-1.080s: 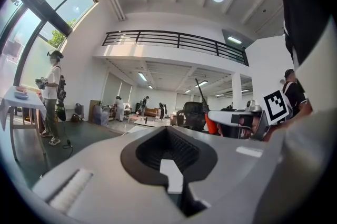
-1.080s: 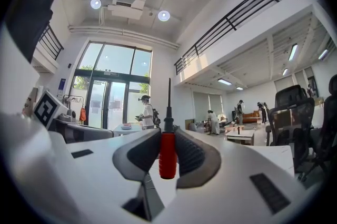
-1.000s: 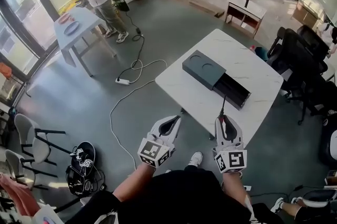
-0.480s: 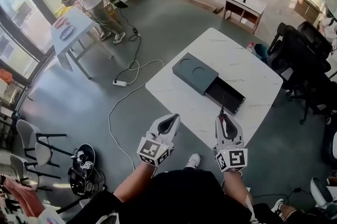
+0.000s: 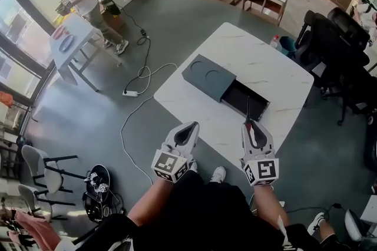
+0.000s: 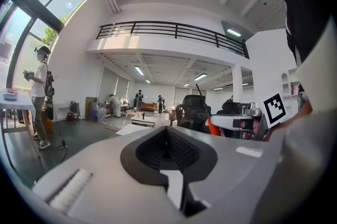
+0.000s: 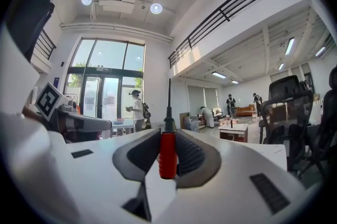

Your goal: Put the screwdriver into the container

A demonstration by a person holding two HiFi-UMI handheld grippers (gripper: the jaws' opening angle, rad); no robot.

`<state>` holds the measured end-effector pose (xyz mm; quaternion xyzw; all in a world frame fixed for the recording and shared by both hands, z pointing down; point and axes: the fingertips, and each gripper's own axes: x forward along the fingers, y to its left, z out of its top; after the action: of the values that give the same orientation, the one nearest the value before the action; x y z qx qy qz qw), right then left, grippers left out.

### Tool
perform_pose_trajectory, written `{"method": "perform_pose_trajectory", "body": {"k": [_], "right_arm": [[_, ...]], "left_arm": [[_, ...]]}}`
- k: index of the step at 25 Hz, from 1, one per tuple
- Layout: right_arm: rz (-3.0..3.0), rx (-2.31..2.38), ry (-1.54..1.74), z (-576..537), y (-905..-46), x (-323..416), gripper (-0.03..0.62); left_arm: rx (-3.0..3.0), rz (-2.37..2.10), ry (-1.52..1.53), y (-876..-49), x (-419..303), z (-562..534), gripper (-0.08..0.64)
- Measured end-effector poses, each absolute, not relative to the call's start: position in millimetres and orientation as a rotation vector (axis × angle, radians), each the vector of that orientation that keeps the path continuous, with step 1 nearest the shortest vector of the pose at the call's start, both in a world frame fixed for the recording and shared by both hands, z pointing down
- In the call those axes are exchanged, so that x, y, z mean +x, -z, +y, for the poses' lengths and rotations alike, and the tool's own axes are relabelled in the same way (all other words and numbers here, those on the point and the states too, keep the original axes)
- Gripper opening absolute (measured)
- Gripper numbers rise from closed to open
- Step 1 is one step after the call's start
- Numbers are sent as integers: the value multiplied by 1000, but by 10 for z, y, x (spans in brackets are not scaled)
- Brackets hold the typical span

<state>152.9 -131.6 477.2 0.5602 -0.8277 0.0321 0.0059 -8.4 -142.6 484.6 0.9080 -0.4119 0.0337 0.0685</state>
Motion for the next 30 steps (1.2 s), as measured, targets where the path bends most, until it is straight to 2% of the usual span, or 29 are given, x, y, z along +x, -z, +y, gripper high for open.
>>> {"method": "perform_pose_trajectory", "body": {"k": [17,30], "right_arm": [[-2266,1735,-63,-1815,-5199,1692,87],[-1873,1441,-22,-2232,-5964,1864,87]], "left_arm": [[2833,-958,-94,-4888,254,-2250,8],[2824,-791,-109,-5070,323,-2594,8]]}}
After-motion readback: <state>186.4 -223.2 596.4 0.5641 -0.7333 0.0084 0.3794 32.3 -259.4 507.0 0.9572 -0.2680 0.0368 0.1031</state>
